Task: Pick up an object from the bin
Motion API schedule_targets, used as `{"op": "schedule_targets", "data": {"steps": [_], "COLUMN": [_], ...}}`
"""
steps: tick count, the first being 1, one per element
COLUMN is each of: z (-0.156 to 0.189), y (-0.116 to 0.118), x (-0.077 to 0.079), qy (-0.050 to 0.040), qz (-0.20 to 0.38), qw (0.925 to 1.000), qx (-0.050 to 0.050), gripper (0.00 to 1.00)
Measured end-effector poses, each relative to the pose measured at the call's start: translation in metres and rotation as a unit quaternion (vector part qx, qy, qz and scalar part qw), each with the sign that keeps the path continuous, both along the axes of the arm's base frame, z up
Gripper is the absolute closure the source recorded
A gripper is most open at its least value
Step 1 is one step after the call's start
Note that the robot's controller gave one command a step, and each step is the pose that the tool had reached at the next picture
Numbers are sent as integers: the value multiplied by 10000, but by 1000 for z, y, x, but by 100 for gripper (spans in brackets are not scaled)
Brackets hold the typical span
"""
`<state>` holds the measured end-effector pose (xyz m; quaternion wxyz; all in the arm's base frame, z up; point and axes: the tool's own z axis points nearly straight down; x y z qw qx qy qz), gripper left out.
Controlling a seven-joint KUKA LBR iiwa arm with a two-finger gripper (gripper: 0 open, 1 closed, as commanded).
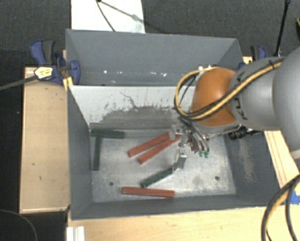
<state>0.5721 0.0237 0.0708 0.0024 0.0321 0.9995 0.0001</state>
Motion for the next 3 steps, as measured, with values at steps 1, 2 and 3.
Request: {"op": "schedule_targets", "data": {"steps": [1,2,3], "z": [0,0,191], "y": [58,55,61], "x": [14,14,2], "qy": [-9,1,-27], "qz": [-368,-372,-240], "qw": [9993,9993,9997], "qx": [18,5,13], "gripper": [0,100,100]}}
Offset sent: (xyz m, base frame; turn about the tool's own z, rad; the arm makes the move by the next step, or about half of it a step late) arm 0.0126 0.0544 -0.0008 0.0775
